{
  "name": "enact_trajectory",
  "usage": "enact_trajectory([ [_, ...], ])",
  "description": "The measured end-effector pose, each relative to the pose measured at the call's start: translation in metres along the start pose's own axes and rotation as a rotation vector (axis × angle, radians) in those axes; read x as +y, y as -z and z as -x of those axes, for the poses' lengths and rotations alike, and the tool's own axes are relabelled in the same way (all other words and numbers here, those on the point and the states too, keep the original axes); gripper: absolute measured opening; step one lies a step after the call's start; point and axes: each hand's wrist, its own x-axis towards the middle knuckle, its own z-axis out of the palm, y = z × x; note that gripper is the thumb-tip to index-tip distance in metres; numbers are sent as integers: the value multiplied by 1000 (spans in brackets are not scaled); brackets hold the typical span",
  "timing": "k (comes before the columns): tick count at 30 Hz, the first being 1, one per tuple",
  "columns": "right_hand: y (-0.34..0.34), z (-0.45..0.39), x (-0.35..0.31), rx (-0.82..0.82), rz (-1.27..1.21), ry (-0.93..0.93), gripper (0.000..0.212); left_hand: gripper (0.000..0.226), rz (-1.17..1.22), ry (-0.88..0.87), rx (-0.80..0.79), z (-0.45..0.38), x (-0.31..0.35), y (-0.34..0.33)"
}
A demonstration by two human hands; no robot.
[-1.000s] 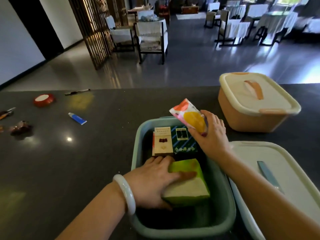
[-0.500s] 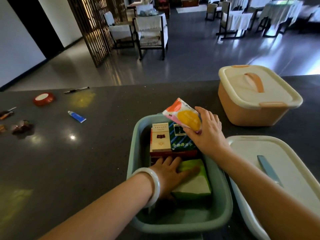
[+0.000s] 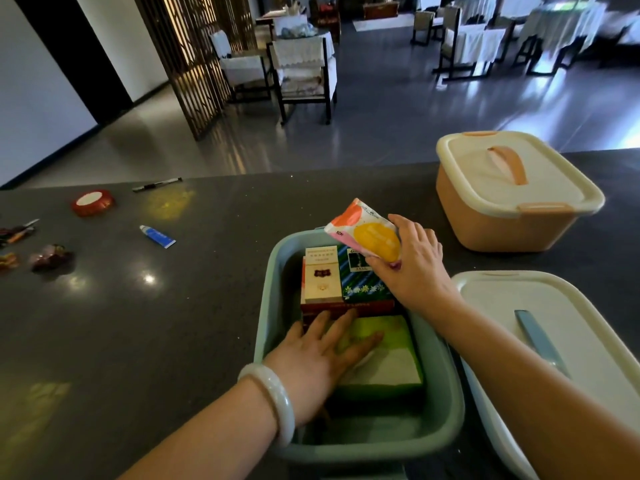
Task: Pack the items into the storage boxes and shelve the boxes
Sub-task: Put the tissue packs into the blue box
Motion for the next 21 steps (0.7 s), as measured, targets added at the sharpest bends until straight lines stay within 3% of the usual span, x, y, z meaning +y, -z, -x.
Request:
enact_trajectory([
  [7, 0, 0, 0, -6, 6, -15, 73, 118, -99, -15, -143, -24, 0, 0],
  [13, 0, 0, 0, -21, 24, -5, 73, 131, -84, -11, -142, -28, -8, -1],
  [21, 3, -1, -2, -52, 23, -16, 73, 120, -56, -34, -74, -24, -18, -4],
])
